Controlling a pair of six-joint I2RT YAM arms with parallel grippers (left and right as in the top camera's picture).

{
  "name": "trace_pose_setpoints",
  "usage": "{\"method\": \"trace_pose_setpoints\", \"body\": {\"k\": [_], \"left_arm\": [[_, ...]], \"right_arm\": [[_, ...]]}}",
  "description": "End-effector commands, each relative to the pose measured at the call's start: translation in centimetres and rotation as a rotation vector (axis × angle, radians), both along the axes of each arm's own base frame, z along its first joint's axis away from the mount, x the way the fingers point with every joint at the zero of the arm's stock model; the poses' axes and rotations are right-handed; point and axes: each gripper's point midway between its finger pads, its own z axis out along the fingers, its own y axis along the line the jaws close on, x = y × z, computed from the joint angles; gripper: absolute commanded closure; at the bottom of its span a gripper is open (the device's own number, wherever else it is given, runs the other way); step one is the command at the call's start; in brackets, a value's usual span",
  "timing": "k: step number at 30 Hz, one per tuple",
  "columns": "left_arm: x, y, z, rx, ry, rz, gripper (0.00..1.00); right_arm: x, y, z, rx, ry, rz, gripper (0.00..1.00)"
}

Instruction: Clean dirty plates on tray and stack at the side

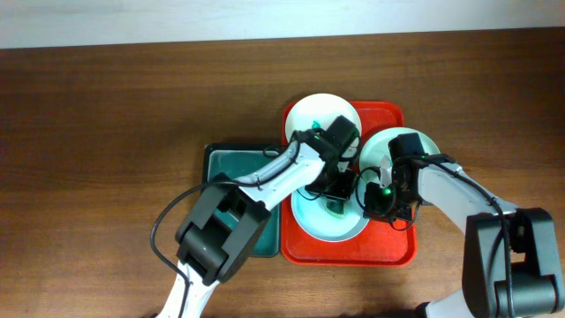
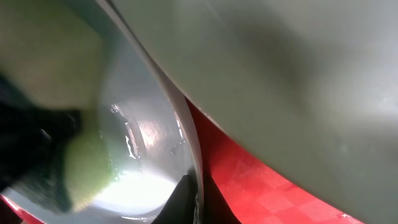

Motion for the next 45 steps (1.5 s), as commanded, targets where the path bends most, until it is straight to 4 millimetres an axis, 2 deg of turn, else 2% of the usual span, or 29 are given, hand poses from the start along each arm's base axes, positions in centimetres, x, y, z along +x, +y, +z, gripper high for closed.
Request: {"method": "trace_pose_setpoints", "body": {"k": [1, 6, 9, 12, 15, 17, 18, 19, 20, 21, 22, 24, 27, 30, 32, 35, 38, 40, 43, 45], "left_arm": [[-2.8, 0.6, -2.5, 0.066, 0.055, -0.082, 1.0], [1.1, 10.2, -3.7, 0.457, -0.03, 0.151, 1.0], [1.9, 12.1, -2.9, 0.537, -0.053, 0.164, 1.0], [2.7, 11.9, -1.0, 0.553, -0.075, 0.186, 1.0], [2.6, 9.4, 1.6, 0.46, -0.03, 0.173, 1.0], [2.4, 7.4, 4.8, 0.357, 0.008, 0.128, 1.0], [2.6, 7.4, 6.4, 0.345, 0.005, 0.13, 1.0], [2.9, 7.8, 8.8, 0.327, -0.017, 0.12, 1.0], [4.5, 11.3, 12.7, 0.361, -0.1, 0.151, 1.0], [5.3, 14.0, 13.6, 0.433, -0.142, 0.187, 1.0], [5.8, 15.3, 13.9, 0.473, -0.159, 0.203, 1.0], [6.4, 17.4, 13.9, 0.531, -0.166, 0.229, 1.0], [7.2, 19.9, 12.4, 0.566, -0.133, 0.279, 1.0], [6.6, 21.6, 9.0, 0.597, -0.066, 0.296, 1.0], [5.4, 21.7, 5.7, 0.594, -0.016, 0.286, 1.0], [3.5, 21.7, 2.0, 0.575, 0.046, 0.278, 1.0], [3.4, 21.0, 1.4, 0.534, 0.057, 0.283, 0.99], [3.7, 20.7, 2.0, 0.508, 0.054, 0.29, 0.61], [4.4, 21.3, 4.1, 0.485, 0.041, 0.323, 0.35], [5.1, 22.0, 6.1, 0.458, 0.019, 0.357, 0.24]], "right_arm": [[-1.1, -1.6, -1.6, -0.098, 0.041, 0.002, 0.94], [-1.1, -1.6, -1.6, -0.098, 0.041, 0.003, 0.94], [-1.1, -1.6, -1.6, -0.099, 0.044, 0.003, 0.94], [-1.1, -1.6, -1.6, -0.099, 0.044, 0.003, 0.94], [-1.1, -1.6, -1.6, -0.099, 0.044, 0.003, 0.94], [-1.2, -1.6, -1.6, -0.099, 0.045, 0.003, 0.94], [-1.2, -1.6, -1.6, -0.099, 0.045, 0.003, 0.94], [-1.2, -1.6, -1.6, -0.099, 0.047, 0.003, 0.94], [-1.2, -1.6, -1.6, -0.099, 0.048, 0.003, 0.94], [-1.2, -1.6, -1.6, -0.099, 0.048, 0.003, 0.94], [-1.2, -1.6, -1.6, -0.099, 0.048, 0.003, 0.94], [-1.2, -1.6, -1.6, -0.099, 0.048, 0.003, 0.94], [-1.2, -1.6, -1.6, -0.099, 0.046, 0.007, 0.95], [-1.2, -1.6, -1.6, -0.099, 0.047, 0.007, 0.95], [-1.2, -1.6, -1.6, -0.099, 0.047, 0.007, 0.95], [-1.4, -1.6, -1.6, -0.1, 0.053, 0.009, 0.95], [-1.4, -1.6, -1.6, -0.098, 0.047, 0.033, 0.95], [-1.4, -1.6, -1.6, -0.098, 0.048, 0.033, 0.93], [-1.3, -1.6, -1.6, -0.098, 0.043, 0.032, 0.9], [-1.0, -1.6, -1.7, -0.101, 0.031, 0.032, 0.9]]}}
